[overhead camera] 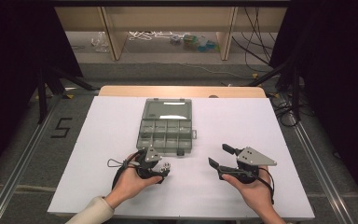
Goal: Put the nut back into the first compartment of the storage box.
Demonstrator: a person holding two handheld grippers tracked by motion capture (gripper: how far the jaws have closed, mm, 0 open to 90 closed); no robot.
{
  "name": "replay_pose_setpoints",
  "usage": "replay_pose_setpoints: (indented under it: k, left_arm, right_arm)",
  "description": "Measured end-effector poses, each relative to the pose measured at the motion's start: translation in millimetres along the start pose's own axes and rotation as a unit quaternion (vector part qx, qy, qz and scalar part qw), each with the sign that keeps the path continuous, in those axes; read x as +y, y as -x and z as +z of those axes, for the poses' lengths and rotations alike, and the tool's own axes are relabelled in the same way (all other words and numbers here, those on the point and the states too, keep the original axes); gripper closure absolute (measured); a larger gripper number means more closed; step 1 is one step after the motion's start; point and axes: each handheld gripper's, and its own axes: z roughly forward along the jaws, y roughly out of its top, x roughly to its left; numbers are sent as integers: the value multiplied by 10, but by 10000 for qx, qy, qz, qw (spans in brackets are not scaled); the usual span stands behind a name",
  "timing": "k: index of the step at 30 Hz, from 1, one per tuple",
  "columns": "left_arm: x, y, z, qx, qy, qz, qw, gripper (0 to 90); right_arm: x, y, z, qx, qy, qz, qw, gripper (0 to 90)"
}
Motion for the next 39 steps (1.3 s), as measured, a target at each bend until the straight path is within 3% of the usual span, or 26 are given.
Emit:
replay_pose_setpoints:
  k: [8, 10, 23, 30, 39]
  left_arm:
    - [-29, -4, 25, -120, -78, -65, 9999, 494]
    - [-30, -6, 33, -160, -63, -68, 9998, 515]
    - [-30, 20, 31, -121, -137, 109, 9998, 672]
    - [-33, 38, 31, -109, -123, 29, 9999, 677]
    - [-25, 44, 23, -128, -142, 81, 9998, 703]
  right_arm:
    - [1, -12, -3, 28, -35, 81, 10000, 278]
    - [1, 2, -1, 2, -6, -4, 10000, 278]
    - [3, -10, -7, 42, -76, 69, 9999, 277]
    - [1, -10, -4, 36, -63, 79, 9999, 278]
    - [0, 3, 0, 5, -4, -1, 10000, 277]
